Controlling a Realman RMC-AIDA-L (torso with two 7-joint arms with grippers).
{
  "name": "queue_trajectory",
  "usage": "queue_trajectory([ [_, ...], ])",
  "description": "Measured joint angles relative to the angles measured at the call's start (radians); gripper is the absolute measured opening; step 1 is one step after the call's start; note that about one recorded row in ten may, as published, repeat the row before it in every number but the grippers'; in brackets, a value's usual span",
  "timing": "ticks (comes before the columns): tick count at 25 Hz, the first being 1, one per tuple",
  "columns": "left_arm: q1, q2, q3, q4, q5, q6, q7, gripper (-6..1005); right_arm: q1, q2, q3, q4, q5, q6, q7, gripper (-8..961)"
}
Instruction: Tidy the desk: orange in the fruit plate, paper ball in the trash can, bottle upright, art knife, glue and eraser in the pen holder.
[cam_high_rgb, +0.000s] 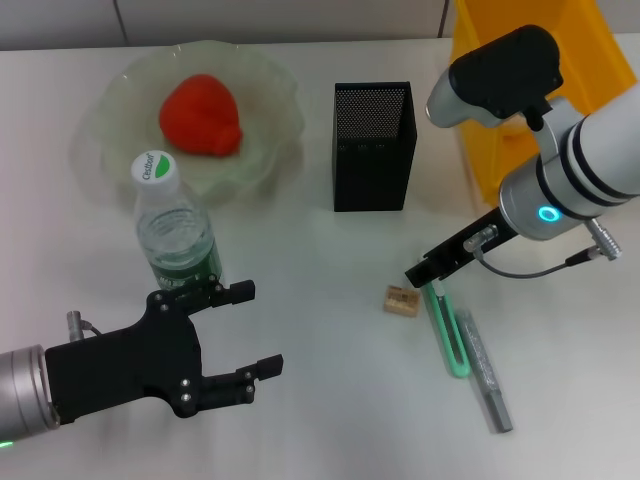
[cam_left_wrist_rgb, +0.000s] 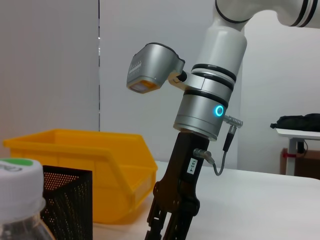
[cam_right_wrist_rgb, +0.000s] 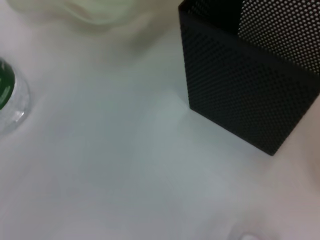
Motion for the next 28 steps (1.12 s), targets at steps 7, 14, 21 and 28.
queue_trajectory([
  [7, 0.0, 0.0, 0.0, -0.002, 0.0, -0.005, 0.0, 815, 0.025, 0.0, 0.0, 0.037, 0.001, 0.001, 0.003, 461],
  [14, 0.0, 0.0, 0.0, -0.002, 0.0, -0.005, 0.0, 815, 0.037, 0.0, 0.001, 0.055, -0.001, 0.004, 0.014, 380],
  [21, 0.0, 0.0, 0.0, -0.002, 0.0, -0.004, 0.0, 814, 0.045, 0.0, -0.008, 0.072, -0.004, 0.005, 0.016, 328],
  [28, 0.001, 0.0, 0.0, -0.002, 0.0, -0.003, 0.0, 814, 0.058, 0.0, -0.033, 0.087, -0.005, 0.006, 0.016, 277],
])
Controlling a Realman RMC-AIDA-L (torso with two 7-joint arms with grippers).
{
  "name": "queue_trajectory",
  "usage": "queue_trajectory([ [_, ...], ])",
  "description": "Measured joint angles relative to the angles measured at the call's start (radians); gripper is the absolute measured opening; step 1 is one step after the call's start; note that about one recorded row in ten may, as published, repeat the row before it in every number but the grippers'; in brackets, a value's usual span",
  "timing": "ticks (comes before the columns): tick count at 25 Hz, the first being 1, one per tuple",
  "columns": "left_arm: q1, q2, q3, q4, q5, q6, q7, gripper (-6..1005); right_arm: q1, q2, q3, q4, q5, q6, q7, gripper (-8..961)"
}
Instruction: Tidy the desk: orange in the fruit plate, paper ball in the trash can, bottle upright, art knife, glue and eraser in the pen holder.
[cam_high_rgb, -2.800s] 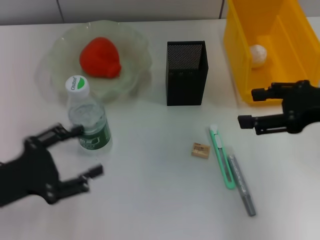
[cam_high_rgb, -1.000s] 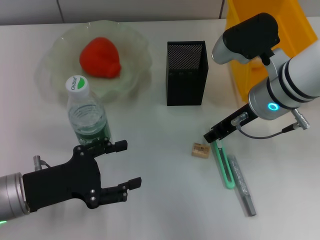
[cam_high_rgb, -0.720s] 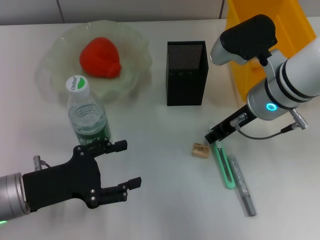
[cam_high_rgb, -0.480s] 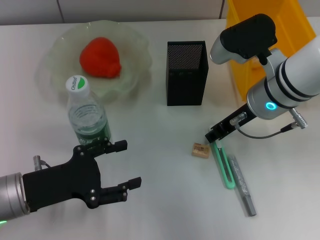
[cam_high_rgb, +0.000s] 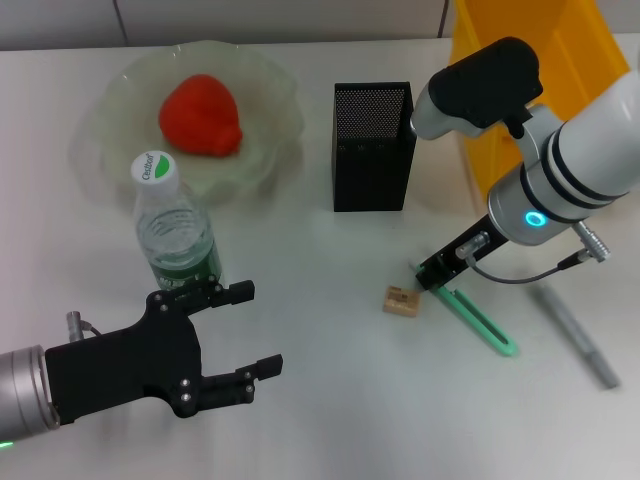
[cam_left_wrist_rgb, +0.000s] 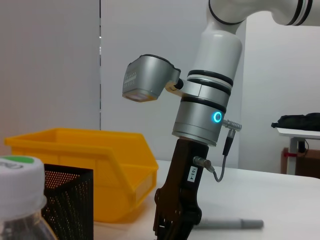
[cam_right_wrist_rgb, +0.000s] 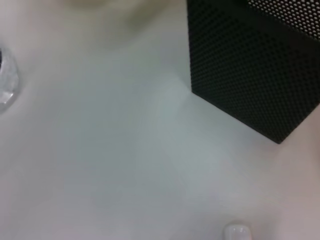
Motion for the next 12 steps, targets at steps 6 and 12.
queue_trajectory([
  [6, 0.003, 0.0, 0.0, 0.0, 0.0, 0.0, 0.0, 814, -0.022, 0.0, 0.009, -0.045, 0.005, 0.017, 0.0, 168],
  [12, 0.003, 0.0, 0.0, 0.0, 0.0, 0.005, 0.0, 814, -0.171, -0.005, 0.119, -0.313, 0.119, 0.041, -0.052, 171],
])
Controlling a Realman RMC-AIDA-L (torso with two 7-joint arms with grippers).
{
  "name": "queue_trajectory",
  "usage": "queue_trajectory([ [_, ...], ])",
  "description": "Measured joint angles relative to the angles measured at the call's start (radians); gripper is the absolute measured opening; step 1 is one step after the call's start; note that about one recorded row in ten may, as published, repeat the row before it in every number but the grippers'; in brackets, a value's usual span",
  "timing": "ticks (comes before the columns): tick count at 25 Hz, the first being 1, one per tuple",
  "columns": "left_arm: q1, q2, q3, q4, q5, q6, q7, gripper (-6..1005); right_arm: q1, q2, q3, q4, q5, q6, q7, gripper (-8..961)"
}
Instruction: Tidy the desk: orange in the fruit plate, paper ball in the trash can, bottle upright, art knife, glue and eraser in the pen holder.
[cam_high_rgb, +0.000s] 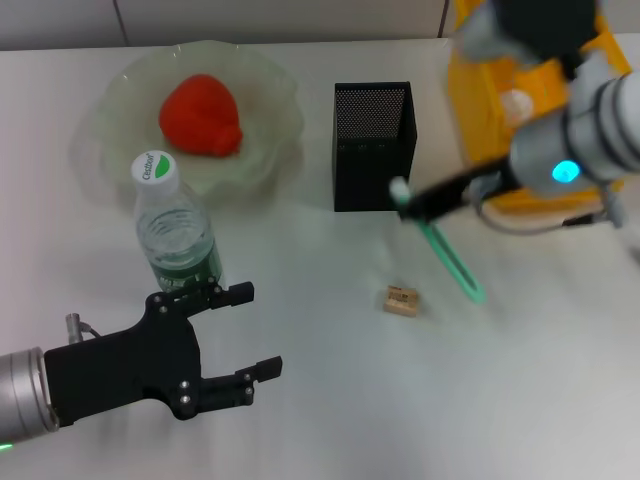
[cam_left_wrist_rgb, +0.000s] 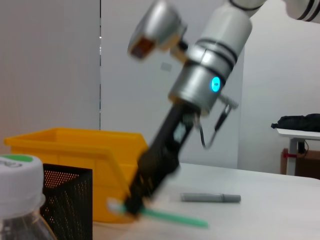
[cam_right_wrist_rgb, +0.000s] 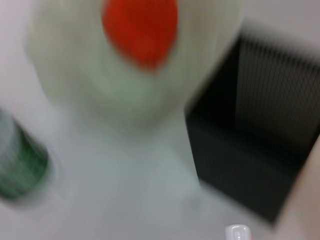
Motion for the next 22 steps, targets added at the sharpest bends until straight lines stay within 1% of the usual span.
queue_trajectory([
  [1, 0.0, 0.0, 0.0, 0.0, 0.0, 0.001, 0.0, 814, -0.03, 0.0, 0.024, -0.039, 0.041, 0.018, -0.029, 171],
  [2, 0.0, 0.0, 0.0, 0.0, 0.0, 0.001, 0.0, 814, -0.03, 0.0, 0.024, -0.039, 0.041, 0.018, -0.029, 171],
  [3, -0.001, 0.0, 0.0, 0.0, 0.0, 0.001, 0.0, 814, -0.11, 0.002, 0.082, -0.118, 0.182, 0.095, -0.145, 172],
  [4, -0.001, 0.0, 0.0, 0.0, 0.0, 0.001, 0.0, 814, -0.11, 0.002, 0.082, -0.118, 0.182, 0.095, -0.145, 172],
  [5, -0.002, 0.0, 0.0, 0.0, 0.0, 0.001, 0.0, 814, -0.149, 0.003, 0.104, -0.134, 0.273, 0.153, -0.234, 172],
  [7, -0.002, 0.0, 0.0, 0.0, 0.0, 0.001, 0.0, 814, -0.209, 0.004, 0.117, -0.109, 0.498, 0.288, -0.46, 171],
  [8, -0.002, 0.0, 0.0, 0.0, 0.0, 0.001, 0.0, 814, -0.235, 0.003, 0.114, -0.007, 0.766, 0.411, -0.753, 171],
  [9, -0.002, 0.0, 0.0, 0.0, 0.0, 0.001, 0.0, 814, -0.235, 0.003, 0.114, -0.007, 0.766, 0.411, -0.753, 171],
  [11, -0.003, 0.0, 0.0, 0.0, 0.0, 0.002, 0.0, 814, -0.204, 0.003, 0.112, 0.14, 1.0, 0.46, -1.03, 170],
  [12, -0.003, 0.0, 0.0, 0.0, 0.0, 0.002, 0.0, 814, -0.174, 0.001, 0.114, 0.225, 1.091, 0.461, -1.132, 170],
  [13, -0.003, 0.0, 0.0, 0.0, 0.0, 0.002, 0.0, 814, -0.101, 0.001, 0.117, 0.398, 1.277, 0.45, -1.352, 170],
  [14, -0.003, 0.0, 0.0, 0.0, 0.0, 0.002, 0.0, 814, -0.101, 0.001, 0.117, 0.398, 1.277, 0.45, -1.352, 170],
  [15, -0.003, 0.0, 0.0, 0.0, 0.0, 0.002, 0.0, 814, -0.061, 0.001, 0.116, 0.488, 1.347, 0.445, -1.448, 170],
  [17, -0.003, 0.0, 0.0, 0.0, 0.0, 0.003, 0.0, 814, 0.008, 0.001, 0.114, 0.622, 1.447, 0.434, -1.578, 169],
  [18, -0.002, 0.0, 0.0, 0.0, 0.0, 0.003, 0.0, 814, 0.072, 0.001, 0.114, 0.736, 1.499, 0.423, -1.645, 169],
  [19, -0.002, 0.0, 0.0, 0.0, 0.0, 0.003, 0.0, 814, 0.072, 0.001, 0.114, 0.736, 1.499, 0.423, -1.645, 171],
  [22, -0.001, 0.0, 0.0, 0.0, 0.0, 0.003, 0.0, 814, 0.113, 0.001, 0.113, 0.811, 1.504, 0.414, -1.657, 178],
])
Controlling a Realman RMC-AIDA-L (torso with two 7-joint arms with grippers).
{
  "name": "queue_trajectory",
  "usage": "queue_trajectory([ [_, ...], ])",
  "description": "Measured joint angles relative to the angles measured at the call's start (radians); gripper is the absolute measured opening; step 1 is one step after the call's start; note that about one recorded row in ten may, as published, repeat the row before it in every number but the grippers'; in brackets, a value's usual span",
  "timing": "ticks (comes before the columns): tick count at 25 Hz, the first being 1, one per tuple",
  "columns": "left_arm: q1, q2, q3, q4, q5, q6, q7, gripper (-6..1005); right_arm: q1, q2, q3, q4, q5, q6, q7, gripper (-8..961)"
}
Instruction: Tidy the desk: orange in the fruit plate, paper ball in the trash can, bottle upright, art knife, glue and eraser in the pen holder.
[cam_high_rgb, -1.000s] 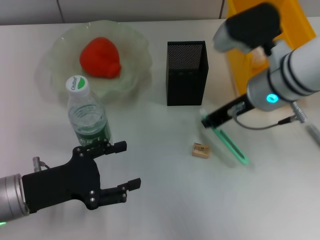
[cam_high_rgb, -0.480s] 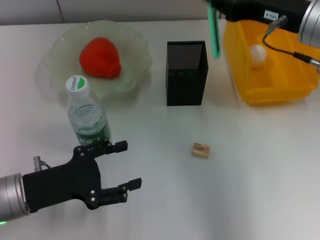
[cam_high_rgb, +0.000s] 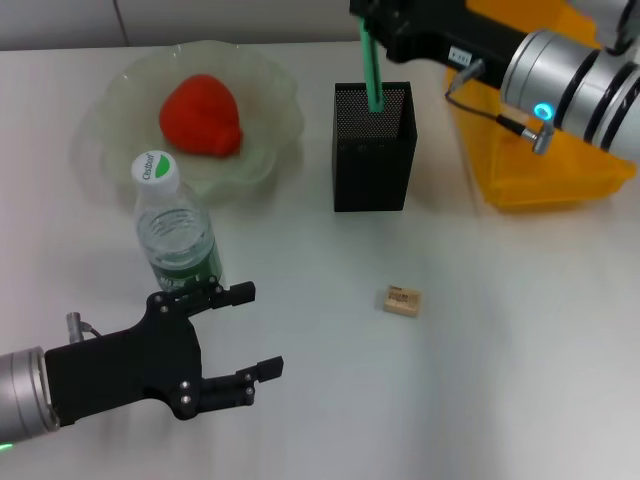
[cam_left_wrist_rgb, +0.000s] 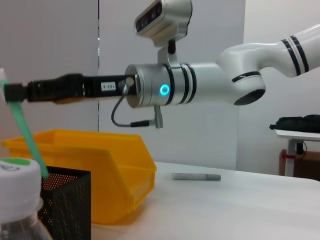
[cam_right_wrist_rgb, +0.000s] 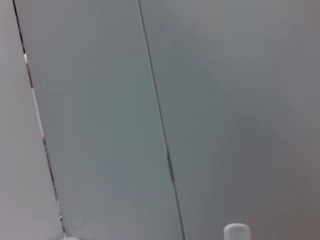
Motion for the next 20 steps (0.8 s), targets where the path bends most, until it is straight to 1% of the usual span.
queue_trajectory([
  [2, 0.001, 0.0, 0.0, 0.0, 0.0, 0.0, 0.0, 814, -0.002, 0.0, -0.002, 0.006, -0.004, -0.001, -0.007, 182],
  [5, 0.001, 0.0, 0.0, 0.0, 0.0, 0.0, 0.0, 814, -0.03, 0.003, -0.013, -0.005, -0.004, -0.002, -0.011, 189],
  [6, 0.001, 0.001, 0.0, 0.0, 0.0, 0.001, 0.0, 814, -0.05, 0.001, -0.023, -0.02, -0.004, -0.002, -0.005, 191],
  [7, 0.001, 0.001, 0.0, 0.0, 0.0, 0.001, 0.0, 814, -0.05, 0.001, -0.023, -0.02, -0.004, -0.002, -0.005, 236],
  [8, 0.001, 0.001, 0.0, 0.0, 0.0, 0.001, 0.0, 814, -0.076, -0.002, -0.038, -0.049, -0.004, -0.003, 0.01, 281],
  [9, 0.002, 0.001, 0.0, 0.0, 0.0, 0.001, 0.0, 814, -0.076, -0.002, -0.038, -0.049, -0.004, -0.003, 0.01, 325],
  [10, 0.003, 0.001, 0.0, 0.0, 0.0, 0.002, 0.0, 814, -0.094, -0.003, -0.047, -0.07, -0.006, -0.003, 0.023, 370],
  [11, 0.004, 0.001, 0.0, 0.0, 0.0, 0.002, 0.0, 814, -0.139, -0.004, -0.066, -0.139, -0.035, -0.004, 0.082, 415],
  [12, 0.004, 0.001, 0.0, 0.0, 0.0, 0.002, 0.0, 814, -0.139, -0.004, -0.066, -0.139, -0.035, -0.004, 0.082, 439],
  [13, 0.007, 0.002, 0.0, 0.0, 0.0, 0.004, -0.001, 814, -0.192, -0.006, -0.079, -0.251, -0.122, -0.005, 0.192, 462],
  [14, 0.007, 0.002, 0.0, 0.0, 0.0, 0.004, -0.001, 814, -0.221, -0.007, -0.08, -0.321, -0.194, -0.006, 0.27, 486],
  [15, 0.008, 0.002, -0.001, 0.0, 0.0, 0.006, -0.002, 814, -0.221, -0.007, -0.08, -0.321, -0.194, -0.006, 0.27, 509],
  [16, 0.008, 0.003, -0.001, 0.0, 0.0, 0.009, -0.005, 814, -0.28, -0.007, -0.076, -0.478, -0.394, -0.027, 0.454, 533],
  [17, 0.008, 0.003, -0.001, 0.0, 0.0, 0.009, -0.005, 814, -0.28, -0.007, -0.076, -0.478, -0.394, -0.027, 0.454, 556],
  [19, 0.009, 0.003, -0.001, 0.0, 0.0, 0.011, -0.008, 814, -0.312, -0.004, -0.066, -0.622, -0.617, -0.084, 0.651, 603],
  [20, 0.009, 0.003, -0.001, 0.0, 0.0, 0.011, -0.008, 814, -0.314, -0.003, -0.059, -0.678, -0.721, -0.124, 0.744, 627],
])
